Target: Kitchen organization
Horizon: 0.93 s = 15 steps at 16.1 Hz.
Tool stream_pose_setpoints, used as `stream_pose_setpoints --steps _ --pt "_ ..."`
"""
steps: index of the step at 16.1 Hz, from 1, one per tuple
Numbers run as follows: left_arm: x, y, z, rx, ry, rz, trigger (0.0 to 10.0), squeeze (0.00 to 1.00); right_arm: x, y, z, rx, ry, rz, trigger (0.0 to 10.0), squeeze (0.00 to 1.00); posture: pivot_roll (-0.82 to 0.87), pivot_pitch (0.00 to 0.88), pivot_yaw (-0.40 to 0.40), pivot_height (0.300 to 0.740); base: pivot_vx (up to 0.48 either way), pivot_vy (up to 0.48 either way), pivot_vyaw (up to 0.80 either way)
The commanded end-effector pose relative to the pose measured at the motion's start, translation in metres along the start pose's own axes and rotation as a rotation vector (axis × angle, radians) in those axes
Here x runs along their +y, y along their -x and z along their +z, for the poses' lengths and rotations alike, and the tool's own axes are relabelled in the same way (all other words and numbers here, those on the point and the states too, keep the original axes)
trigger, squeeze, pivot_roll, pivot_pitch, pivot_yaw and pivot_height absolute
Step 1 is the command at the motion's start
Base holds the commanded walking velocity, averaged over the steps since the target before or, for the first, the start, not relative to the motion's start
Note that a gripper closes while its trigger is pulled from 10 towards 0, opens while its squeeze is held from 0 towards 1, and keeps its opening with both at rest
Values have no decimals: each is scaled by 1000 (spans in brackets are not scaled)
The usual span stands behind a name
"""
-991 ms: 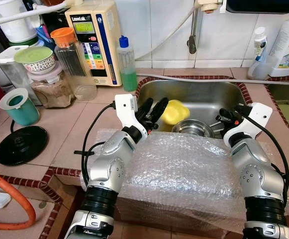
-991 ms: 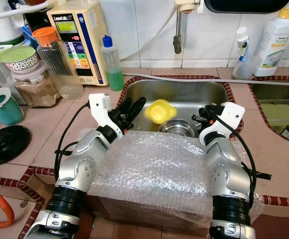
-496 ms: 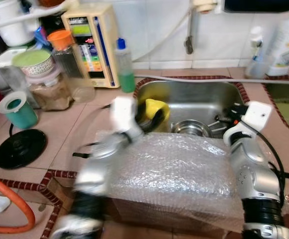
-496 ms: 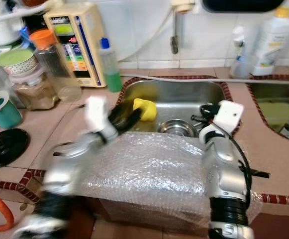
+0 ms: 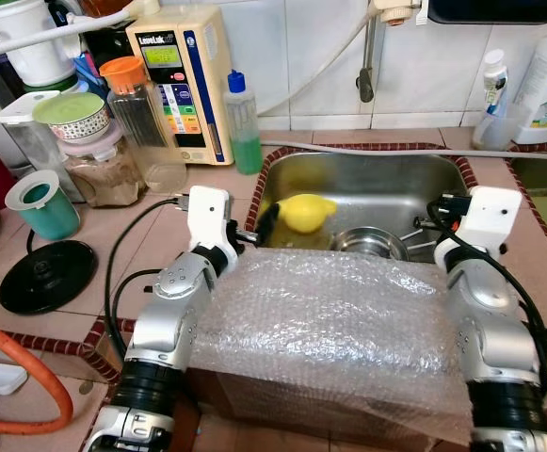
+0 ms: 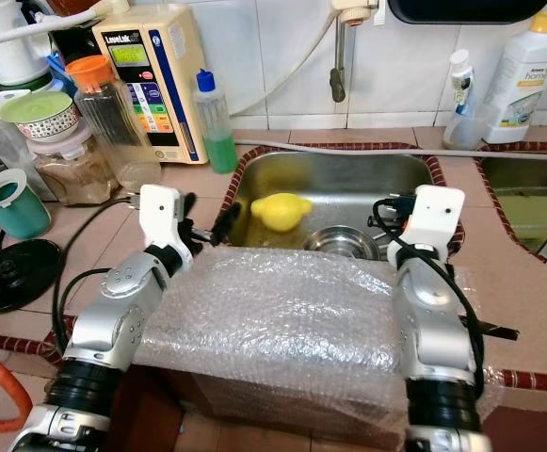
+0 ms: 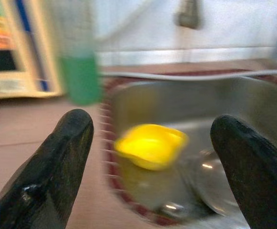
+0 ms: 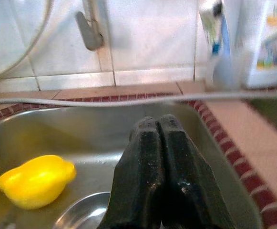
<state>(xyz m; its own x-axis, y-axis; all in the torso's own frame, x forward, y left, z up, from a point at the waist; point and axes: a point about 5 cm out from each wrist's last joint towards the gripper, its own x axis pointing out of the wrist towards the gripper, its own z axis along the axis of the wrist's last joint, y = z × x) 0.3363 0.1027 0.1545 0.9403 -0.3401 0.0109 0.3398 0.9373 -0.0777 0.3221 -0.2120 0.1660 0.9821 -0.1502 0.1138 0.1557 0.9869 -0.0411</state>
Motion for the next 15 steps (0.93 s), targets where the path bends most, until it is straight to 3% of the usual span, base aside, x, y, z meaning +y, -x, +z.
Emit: stream_pose_setpoints --steps 1,2,4,6,9,13,15 --pt "13 5 6 -8 -71 58 10000 1000 2 3 5 -24 25 29 10000 0 -13 0 92 740 0 0 0" --pt "14 6 7 -6 -121 33 10000 0 -1 5 3 -17 34 30 10000 0 -3 0 75 740 0 0 0" --pt "22 6 10 19 -159 32 10000 0 -2 9 0 -2 60 56 10000 0 -3 0 65 740 0 0 0" --pt "22 6 13 8 -141 58 10000 0 1 9 5 -19 59 59 10000 0 -23 0 68 740 0 0 0" --pt "0 20 -6 15 -52 22 10000 0 8 14 12 -48 64 74 10000 0 -54 0 79 740 0 0 0" --pt "-1 27 -12 50 1 118 10000 0 6 16 16 -47 61 83 10000 0 -63 0 80 740 0 0 -256" --pt "-4 26 -6 13 0 105 10000 0 6 15 19 -57 61 82 10000 0 -60 0 79 740 0 0 0"
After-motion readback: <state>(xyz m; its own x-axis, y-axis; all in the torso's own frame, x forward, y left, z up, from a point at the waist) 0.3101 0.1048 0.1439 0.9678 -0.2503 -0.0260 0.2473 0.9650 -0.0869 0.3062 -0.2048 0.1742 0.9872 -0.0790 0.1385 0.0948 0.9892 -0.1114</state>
